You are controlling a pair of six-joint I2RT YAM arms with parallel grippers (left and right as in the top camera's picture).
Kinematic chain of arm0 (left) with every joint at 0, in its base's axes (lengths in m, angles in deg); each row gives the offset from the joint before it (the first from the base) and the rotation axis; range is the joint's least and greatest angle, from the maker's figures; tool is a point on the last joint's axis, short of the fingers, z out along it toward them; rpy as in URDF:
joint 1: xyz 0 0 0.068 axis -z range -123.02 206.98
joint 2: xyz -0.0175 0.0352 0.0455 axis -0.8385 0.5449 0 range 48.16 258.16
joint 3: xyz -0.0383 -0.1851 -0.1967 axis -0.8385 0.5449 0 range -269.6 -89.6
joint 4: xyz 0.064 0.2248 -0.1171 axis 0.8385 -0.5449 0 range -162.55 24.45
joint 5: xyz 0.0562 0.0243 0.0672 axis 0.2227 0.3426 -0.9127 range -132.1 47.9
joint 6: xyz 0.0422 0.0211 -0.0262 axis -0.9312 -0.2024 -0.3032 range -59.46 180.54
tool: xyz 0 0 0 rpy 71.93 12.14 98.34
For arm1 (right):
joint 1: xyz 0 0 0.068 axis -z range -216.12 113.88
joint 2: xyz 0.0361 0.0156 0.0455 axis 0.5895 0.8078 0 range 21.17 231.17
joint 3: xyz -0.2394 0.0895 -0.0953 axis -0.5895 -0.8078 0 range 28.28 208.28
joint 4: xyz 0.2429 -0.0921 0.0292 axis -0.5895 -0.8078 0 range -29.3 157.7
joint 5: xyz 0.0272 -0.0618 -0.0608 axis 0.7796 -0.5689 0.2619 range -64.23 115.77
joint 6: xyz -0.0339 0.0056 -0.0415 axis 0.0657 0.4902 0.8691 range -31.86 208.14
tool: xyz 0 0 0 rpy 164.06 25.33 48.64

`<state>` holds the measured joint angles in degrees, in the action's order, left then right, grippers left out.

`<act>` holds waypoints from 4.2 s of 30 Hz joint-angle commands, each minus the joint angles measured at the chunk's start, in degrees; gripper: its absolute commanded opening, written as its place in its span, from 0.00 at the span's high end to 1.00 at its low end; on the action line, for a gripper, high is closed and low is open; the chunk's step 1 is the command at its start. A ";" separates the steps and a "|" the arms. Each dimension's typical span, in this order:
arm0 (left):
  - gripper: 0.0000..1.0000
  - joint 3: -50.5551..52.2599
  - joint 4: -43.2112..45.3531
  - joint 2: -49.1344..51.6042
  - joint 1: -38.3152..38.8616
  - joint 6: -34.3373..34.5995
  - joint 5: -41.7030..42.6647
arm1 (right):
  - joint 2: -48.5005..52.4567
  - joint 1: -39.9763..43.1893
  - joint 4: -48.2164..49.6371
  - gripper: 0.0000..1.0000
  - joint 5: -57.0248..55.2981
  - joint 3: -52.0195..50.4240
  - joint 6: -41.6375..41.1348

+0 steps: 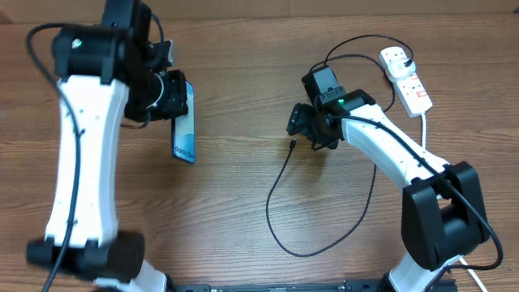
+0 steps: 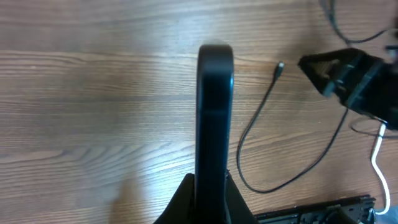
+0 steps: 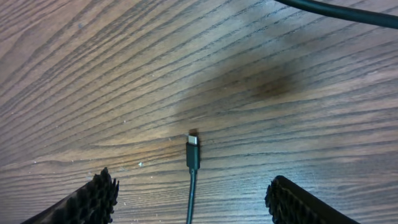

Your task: Plug charger to phone and switch on socket

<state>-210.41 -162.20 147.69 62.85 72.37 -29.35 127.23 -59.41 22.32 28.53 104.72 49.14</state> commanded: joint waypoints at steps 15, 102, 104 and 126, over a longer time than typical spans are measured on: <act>0.96 28.92 21.18 -24.90 -0.20 6.67 7.19 | 1.03 -7.76 3.93 0.20 -1.46 -0.33 0.04; 0.96 38.29 31.41 -3.96 -16.72 -7.89 44.87 | 5.38 -2.16 1.22 0.96 8.85 2.45 2.82; 0.96 38.29 32.63 -3.96 -16.72 -8.66 50.18 | 2.54 -0.42 1.38 0.96 16.22 2.45 6.27; 0.96 38.29 46.31 -3.96 -16.72 6.47 68.28 | -10.38 -2.71 -4.09 0.96 69.90 2.45 25.99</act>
<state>-171.99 -116.32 143.82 46.00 76.24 35.35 117.98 -60.17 17.66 93.91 105.97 73.90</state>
